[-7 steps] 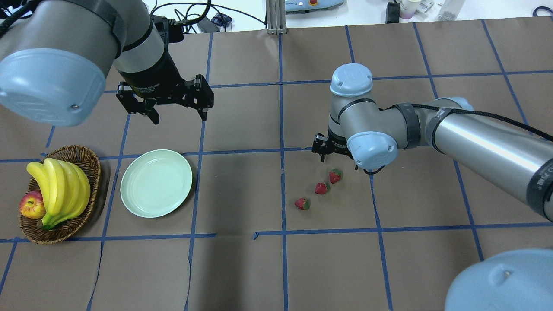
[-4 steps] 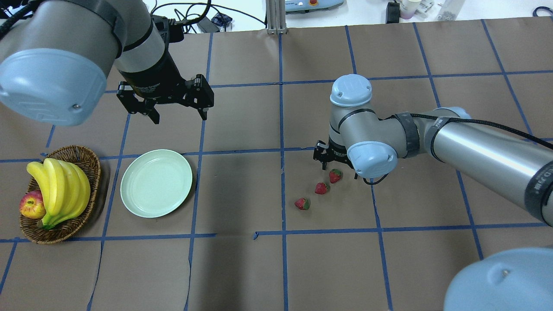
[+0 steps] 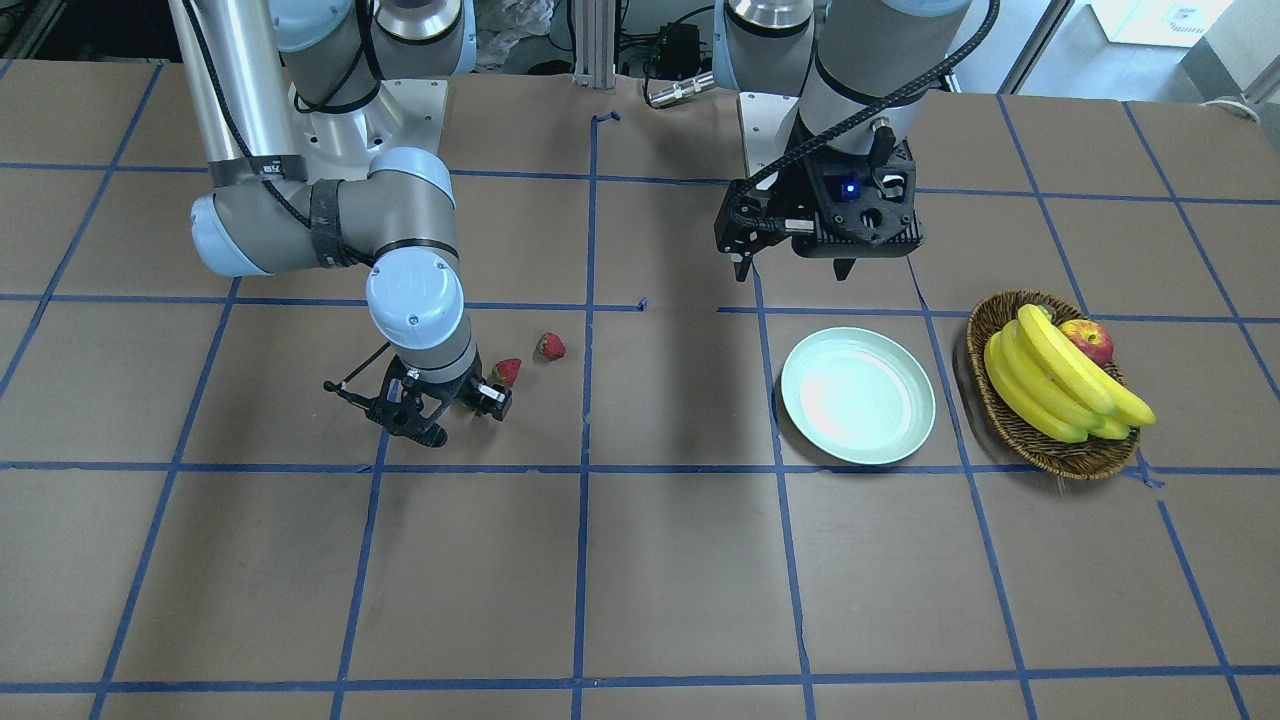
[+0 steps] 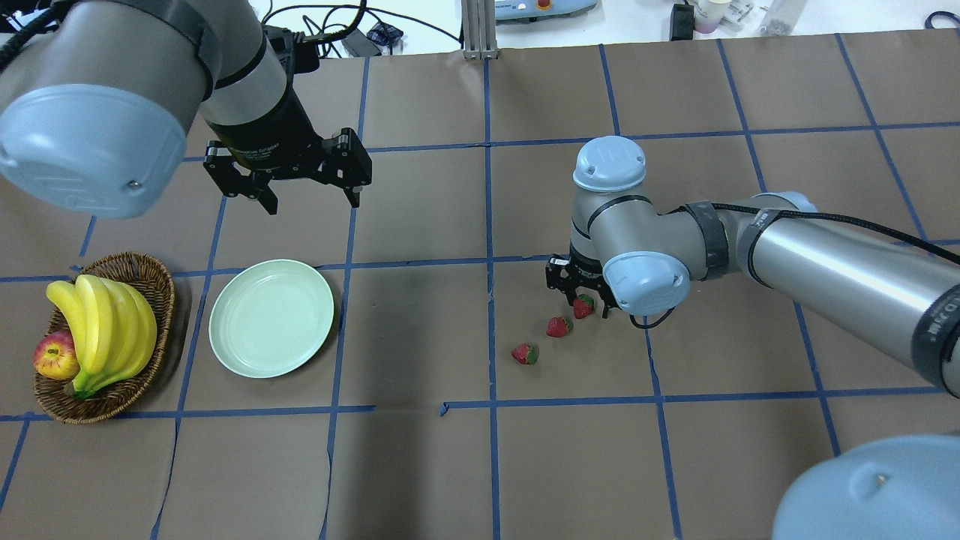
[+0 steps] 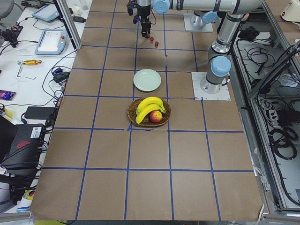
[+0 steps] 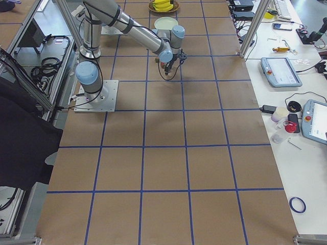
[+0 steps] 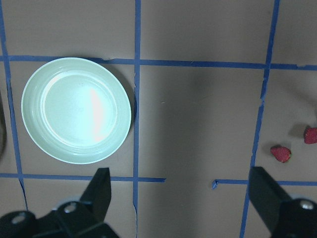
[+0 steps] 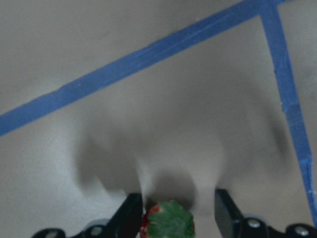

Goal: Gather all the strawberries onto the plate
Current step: 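Close the right gripper on the strawberry farthest from the robot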

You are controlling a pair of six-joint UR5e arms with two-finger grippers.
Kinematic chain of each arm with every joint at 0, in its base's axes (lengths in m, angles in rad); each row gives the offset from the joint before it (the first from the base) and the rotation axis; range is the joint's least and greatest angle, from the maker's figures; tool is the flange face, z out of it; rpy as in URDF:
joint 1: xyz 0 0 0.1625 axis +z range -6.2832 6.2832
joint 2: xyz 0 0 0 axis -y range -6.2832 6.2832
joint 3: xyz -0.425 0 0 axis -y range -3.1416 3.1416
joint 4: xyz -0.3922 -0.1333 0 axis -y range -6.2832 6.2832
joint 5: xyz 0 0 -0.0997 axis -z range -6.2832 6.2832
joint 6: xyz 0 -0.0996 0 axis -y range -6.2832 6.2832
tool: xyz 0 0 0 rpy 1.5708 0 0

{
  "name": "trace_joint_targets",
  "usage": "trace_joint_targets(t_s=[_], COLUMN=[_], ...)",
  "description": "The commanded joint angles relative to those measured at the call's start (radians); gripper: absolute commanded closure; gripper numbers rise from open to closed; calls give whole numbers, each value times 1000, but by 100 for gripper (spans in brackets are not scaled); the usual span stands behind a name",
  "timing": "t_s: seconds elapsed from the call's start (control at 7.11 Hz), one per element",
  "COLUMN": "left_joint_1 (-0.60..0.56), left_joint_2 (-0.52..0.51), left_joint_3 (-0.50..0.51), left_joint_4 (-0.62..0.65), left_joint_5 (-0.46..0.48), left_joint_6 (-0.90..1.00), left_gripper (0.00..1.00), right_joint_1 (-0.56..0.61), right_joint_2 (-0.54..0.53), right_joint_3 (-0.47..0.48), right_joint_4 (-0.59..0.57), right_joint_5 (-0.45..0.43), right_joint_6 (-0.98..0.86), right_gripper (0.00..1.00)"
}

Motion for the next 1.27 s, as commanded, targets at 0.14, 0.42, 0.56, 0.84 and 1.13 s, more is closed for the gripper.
trace_joint_targets(t_s=[0.14,0.42,0.56,0.84,1.13], left_joint_1=[0,0,0,0,0], left_joint_2=[0,0,0,0,0], left_joint_3=[1,1,1,1,7], left_joint_4=[1,1,1,1,1], left_joint_5=[0,0,0,0,0], left_joint_6=[0,-2,0,0,1], left_gripper=[0,0,0,0,0], right_joint_1=[2,2,5,63,199], right_joint_2=[-2,-3,-18,-29,-8], right_joint_3=[0,-7,-30,-161,-168], right_joint_4=[3,4,4,11,-28], right_joint_5=[1,0,0,71,95], right_joint_6=[18,19,19,2,0], right_gripper=[75,82,82,82,81])
